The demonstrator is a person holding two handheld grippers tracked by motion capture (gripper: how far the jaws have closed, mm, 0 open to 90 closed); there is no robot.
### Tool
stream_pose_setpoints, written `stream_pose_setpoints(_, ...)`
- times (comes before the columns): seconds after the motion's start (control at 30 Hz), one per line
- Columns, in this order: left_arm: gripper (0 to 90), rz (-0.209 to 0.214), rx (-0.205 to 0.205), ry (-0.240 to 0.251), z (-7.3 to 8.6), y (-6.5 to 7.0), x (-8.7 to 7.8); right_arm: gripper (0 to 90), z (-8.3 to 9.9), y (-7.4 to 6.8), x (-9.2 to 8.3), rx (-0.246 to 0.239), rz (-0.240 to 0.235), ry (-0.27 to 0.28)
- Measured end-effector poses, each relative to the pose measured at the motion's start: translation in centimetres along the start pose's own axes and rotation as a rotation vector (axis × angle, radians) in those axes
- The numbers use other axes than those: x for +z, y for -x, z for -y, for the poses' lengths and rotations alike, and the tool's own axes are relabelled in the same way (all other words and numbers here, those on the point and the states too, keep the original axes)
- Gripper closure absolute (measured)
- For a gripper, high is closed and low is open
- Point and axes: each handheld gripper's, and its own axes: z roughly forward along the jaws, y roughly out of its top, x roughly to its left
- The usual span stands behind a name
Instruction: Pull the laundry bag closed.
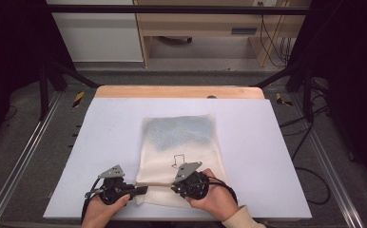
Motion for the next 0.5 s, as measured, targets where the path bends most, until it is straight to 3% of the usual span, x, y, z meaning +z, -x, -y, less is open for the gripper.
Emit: stream_pose_setpoints(0.5,82.3,-0.004,0.011,-0.003,-0.11,0.11,-0.24,82.0,0.29,0.28,-0.02,0.012,0.003,-0.002)
